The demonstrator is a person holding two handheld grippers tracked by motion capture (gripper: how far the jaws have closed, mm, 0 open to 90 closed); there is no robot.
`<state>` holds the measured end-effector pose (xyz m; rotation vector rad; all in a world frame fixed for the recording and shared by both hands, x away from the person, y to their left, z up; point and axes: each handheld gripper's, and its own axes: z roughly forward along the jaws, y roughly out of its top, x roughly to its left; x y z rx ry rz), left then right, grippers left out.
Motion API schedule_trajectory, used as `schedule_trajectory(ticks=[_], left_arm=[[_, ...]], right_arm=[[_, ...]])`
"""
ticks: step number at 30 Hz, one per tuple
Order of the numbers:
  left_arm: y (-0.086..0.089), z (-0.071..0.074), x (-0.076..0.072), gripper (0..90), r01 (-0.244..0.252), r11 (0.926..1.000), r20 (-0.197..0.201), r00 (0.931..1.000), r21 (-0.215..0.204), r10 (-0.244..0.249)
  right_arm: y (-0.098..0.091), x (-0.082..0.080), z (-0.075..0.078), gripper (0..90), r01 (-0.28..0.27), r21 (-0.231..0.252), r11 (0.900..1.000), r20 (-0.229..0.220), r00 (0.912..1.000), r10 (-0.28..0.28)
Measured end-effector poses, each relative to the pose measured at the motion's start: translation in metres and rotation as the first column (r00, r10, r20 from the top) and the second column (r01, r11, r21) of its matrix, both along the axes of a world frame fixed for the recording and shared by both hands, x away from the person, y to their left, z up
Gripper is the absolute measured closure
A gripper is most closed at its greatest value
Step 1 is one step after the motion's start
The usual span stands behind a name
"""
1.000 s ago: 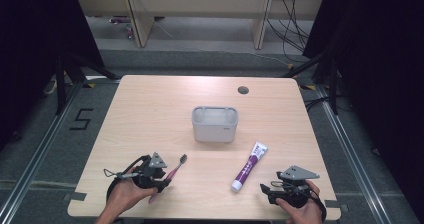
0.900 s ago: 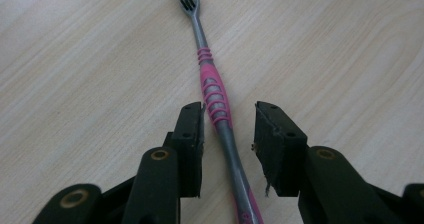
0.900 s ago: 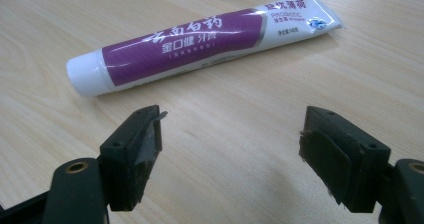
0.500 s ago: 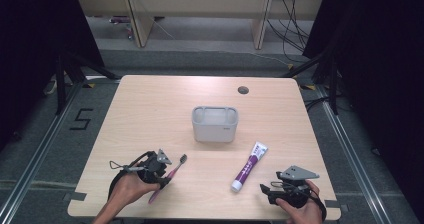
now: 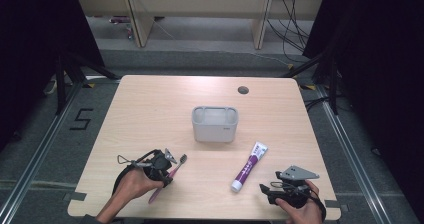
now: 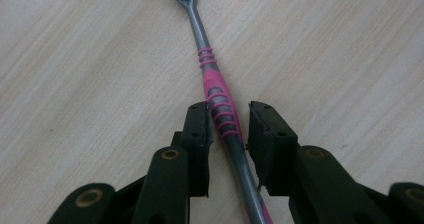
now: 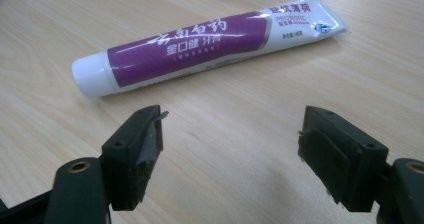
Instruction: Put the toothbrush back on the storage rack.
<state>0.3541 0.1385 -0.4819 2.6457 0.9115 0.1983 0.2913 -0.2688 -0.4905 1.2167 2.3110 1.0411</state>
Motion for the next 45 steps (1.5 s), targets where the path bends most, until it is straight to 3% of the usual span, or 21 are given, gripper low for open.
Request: schedule_trajectory(ticks=[2,5,6,7,8,16,45], left_arm=[[0.0,0.0,0.001,71.3,0.007,0.9999,-0.009,0.9999,0.009,-0.007],[0.0,0.0,0.002,72.0,0.004,0.9999,-0.013,0.9999,0.012,-0.003],[0.0,0.0,0.003,72.4,0.006,0.9999,-0.02,0.9998,0.015,-0.006],[0.0,0.0,0.003,72.6,0.006,0.9999,-0.02,0.9998,0.015,-0.006],[0.0,0.001,0.004,72.9,0.008,0.9998,-0.023,0.9997,0.02,-0.007],[-0.001,0.0,0.006,77.4,0.021,0.9989,-0.033,0.9993,0.043,-0.02],[-0.005,0.001,0.012,78.5,0.061,0.9949,-0.092,0.9943,0.08,-0.054]], right_arm=[[0.0,0.001,-0.001,26.4,-0.023,0.023,0.9995,-0.026,0.9994,0.024],[0.0,0.001,0.0,26.4,-0.016,0.007,0.9998,-0.017,0.9997,0.016],[0.0,0.001,-0.001,26.4,-0.021,0.03,0.9993,-0.031,0.9993,0.022],[0.0,0.001,-0.001,26.4,-0.021,0.03,0.9993,-0.031,0.9993,0.022],[0.0,0.0,0.0,26.4,-0.003,0.011,0.9999,0.003,1.0,0.003],[0.0,0.0,0.0,26.5,0.004,0.011,0.9999,-0.003,1.0,-0.004],[0.001,-0.001,0.0,26.5,0.006,0.014,0.9999,-0.005,1.0,-0.006]])
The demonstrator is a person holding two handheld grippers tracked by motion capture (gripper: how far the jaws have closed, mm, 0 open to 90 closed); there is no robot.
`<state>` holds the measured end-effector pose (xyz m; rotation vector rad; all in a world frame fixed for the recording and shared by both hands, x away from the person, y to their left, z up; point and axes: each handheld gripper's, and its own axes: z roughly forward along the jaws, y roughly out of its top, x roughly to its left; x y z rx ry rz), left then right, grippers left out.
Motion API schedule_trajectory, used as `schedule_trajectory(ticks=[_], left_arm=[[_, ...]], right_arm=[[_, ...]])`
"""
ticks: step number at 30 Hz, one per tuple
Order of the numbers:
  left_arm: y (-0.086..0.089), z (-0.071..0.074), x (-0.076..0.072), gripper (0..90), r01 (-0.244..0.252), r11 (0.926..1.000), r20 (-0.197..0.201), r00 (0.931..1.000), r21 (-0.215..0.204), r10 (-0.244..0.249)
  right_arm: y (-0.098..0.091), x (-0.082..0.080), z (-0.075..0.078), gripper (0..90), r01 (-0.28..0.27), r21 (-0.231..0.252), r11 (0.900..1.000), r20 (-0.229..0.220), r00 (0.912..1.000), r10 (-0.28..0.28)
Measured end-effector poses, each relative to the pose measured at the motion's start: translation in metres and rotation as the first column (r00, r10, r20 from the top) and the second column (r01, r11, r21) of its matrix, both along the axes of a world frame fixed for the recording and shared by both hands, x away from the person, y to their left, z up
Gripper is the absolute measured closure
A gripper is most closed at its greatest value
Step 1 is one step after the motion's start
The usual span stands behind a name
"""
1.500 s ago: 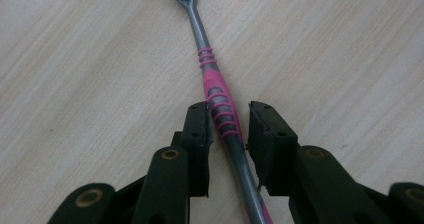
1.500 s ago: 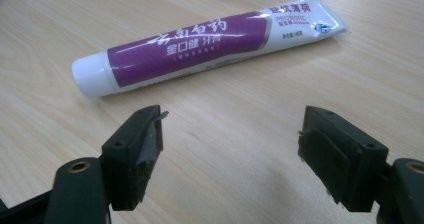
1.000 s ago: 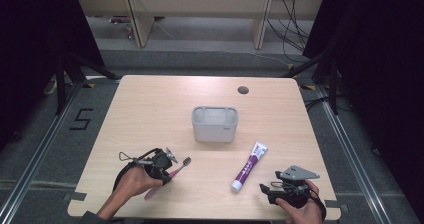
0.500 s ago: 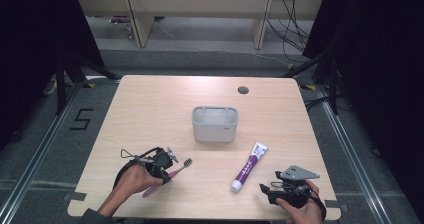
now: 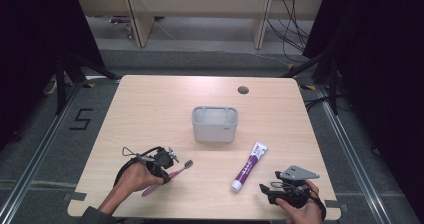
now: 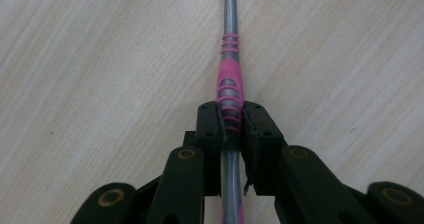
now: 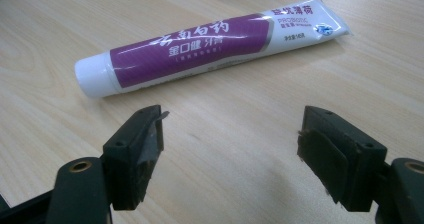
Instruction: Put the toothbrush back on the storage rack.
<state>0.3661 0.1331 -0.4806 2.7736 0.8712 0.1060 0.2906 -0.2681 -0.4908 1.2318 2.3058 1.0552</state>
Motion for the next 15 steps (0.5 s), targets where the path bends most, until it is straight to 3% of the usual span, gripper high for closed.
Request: schedule_trajectory(ticks=[6,12,14,15], left_arm=[[0.001,0.003,0.0,79.4,0.003,0.9998,0.008,1.0,-0.019,-0.003],[0.003,0.011,-0.002,79.4,0.012,0.9987,0.047,0.9989,-0.05,-0.01],[0.005,0.014,-0.002,79.4,0.018,0.9975,0.059,0.9981,-0.069,-0.013],[0.006,0.018,-0.002,79.4,0.016,0.9955,0.073,0.9973,-0.093,-0.009]], right_arm=[[-0.001,0.001,0.0,26.5,-0.005,-0.001,1.0,-0.004,1.0,0.005],[-0.001,0.002,0.0,26.5,-0.021,0.004,0.9998,0.0,0.9998,0.021],[-0.001,0.0,0.0,26.5,-0.002,0.01,0.9999,-0.009,1.0,0.002],[0.001,-0.002,0.001,26.5,0.021,0.024,0.9995,-0.042,0.9989,-0.02]])
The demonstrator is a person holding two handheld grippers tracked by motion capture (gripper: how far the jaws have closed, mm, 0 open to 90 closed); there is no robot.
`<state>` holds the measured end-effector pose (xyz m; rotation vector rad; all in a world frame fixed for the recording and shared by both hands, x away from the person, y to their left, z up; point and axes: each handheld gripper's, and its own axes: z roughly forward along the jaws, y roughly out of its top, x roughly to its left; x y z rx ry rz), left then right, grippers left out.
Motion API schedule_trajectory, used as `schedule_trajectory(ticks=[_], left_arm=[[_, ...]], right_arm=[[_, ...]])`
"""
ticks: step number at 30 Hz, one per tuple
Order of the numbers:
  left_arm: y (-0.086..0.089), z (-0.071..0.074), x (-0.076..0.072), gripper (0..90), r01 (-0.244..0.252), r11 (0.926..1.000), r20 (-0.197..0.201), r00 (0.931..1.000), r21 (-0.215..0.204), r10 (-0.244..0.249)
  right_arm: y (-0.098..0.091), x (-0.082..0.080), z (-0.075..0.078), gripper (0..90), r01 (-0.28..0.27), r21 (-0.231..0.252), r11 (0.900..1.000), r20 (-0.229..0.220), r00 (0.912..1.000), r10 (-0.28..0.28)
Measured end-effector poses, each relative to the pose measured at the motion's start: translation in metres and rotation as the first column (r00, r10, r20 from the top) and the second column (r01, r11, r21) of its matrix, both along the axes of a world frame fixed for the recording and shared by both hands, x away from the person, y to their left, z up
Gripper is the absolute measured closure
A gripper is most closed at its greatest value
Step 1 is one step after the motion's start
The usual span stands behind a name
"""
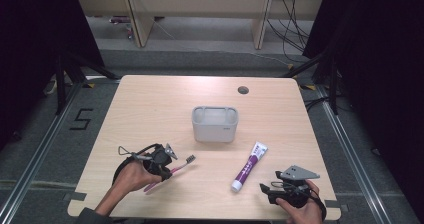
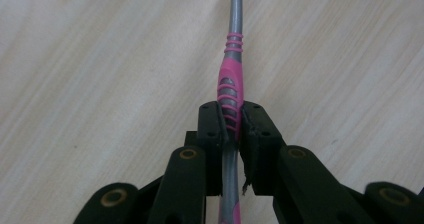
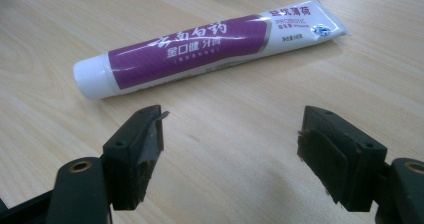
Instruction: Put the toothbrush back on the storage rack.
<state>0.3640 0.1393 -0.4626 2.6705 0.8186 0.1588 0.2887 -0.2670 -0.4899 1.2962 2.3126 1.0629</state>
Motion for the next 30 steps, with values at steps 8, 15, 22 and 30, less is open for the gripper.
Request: schedule_trajectory(ticks=[8,15,22,30], left_arm=[[0.003,0.015,-0.002,79.4,-0.006,0.9965,0.048,0.9988,-0.083,0.01],[0.005,0.028,-0.002,79.5,-0.014,0.9853,0.102,0.9943,-0.17,0.032],[0.009,0.038,0.002,79.5,-0.05,0.9508,0.172,0.9792,-0.306,0.107],[0.011,0.041,0.008,79.4,-0.068,0.9295,0.2,0.9685,-0.362,0.149]], right_arm=[[-0.002,0.002,-0.001,26.5,-0.015,-0.013,0.9998,0.032,0.9994,0.015],[-0.001,0.002,-0.001,26.5,-0.015,-0.007,0.9999,0.039,0.9991,0.015],[-0.002,0.002,-0.001,26.5,-0.013,-0.006,0.9999,0.04,0.9991,0.014],[-0.002,0.002,-0.001,26.5,-0.014,-0.008,0.9999,0.04,0.9991,0.014]])
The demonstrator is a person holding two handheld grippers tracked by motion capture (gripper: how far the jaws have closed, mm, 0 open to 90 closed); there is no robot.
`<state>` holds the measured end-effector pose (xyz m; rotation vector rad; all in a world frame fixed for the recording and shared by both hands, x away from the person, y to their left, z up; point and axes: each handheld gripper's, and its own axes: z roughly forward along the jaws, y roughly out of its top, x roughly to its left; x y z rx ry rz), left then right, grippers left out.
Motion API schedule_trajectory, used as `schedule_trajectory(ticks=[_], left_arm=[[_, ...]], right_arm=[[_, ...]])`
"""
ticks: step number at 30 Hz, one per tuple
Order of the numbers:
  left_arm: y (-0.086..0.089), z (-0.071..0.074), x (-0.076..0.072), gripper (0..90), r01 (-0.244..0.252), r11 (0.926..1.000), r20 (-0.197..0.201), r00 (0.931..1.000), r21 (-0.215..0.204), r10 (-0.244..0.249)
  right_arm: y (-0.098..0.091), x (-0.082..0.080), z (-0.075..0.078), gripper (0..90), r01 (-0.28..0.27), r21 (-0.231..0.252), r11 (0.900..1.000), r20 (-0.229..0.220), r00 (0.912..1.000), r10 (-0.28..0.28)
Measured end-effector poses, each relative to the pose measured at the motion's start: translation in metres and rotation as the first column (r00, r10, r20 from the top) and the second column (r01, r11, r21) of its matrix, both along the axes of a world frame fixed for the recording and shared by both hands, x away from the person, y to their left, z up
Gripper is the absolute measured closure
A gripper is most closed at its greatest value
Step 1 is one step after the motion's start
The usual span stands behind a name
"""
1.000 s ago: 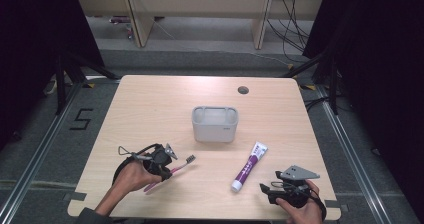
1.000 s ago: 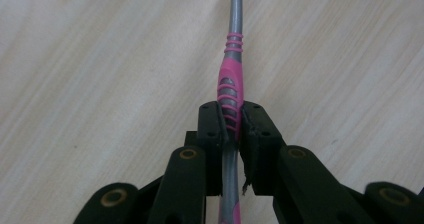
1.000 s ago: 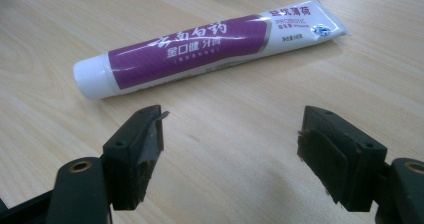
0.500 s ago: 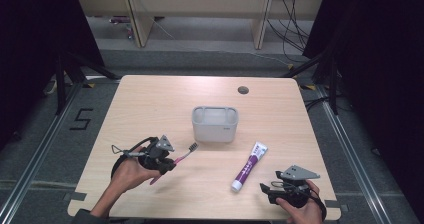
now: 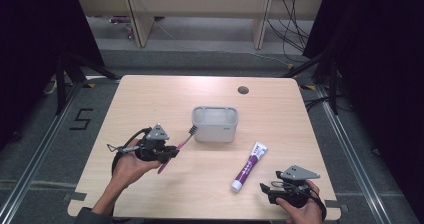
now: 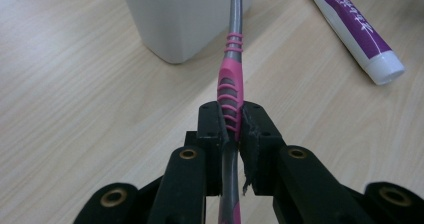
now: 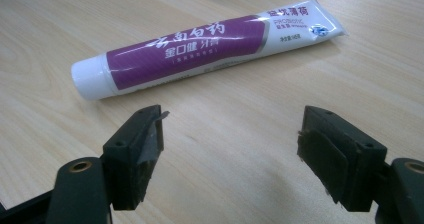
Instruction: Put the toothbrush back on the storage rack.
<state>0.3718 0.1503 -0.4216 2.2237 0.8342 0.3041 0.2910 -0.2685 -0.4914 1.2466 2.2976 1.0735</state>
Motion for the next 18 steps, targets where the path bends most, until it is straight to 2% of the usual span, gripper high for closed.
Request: schedule_trajectory(ticks=[3,7,8,11,18], left_arm=[[0.001,0.001,0.001,79.4,-0.004,1.0,0.009,1.0,-0.008,0.004],[0.001,0.003,0.004,79.4,-0.021,0.9984,0.029,0.9993,-0.052,0.023],[0.0,0.005,0.005,79.4,-0.02,0.9989,0.051,0.9985,-0.043,0.022],[-0.001,0.008,0.006,79.5,-0.019,0.9984,0.07,0.9973,-0.054,0.023],[-0.007,0.015,0.011,79.4,-0.041,0.9929,0.108,0.9927,-0.112,0.053]], right_arm=[[0.0,0.0,0.0,26.5,0.0,0.001,1.0,0.0,1.0,0.0],[0.0,0.0,0.0,26.5,0.001,0.0,1.0,0.0,1.0,-0.001],[0.0,0.0,0.0,26.5,0.001,0.002,1.0,0.0,1.0,-0.001],[0.0,0.0,0.0,26.5,0.001,0.002,1.0,0.0,1.0,-0.001],[0.0,0.0,0.0,26.5,0.001,-0.001,1.0,0.003,1.0,-0.001]])
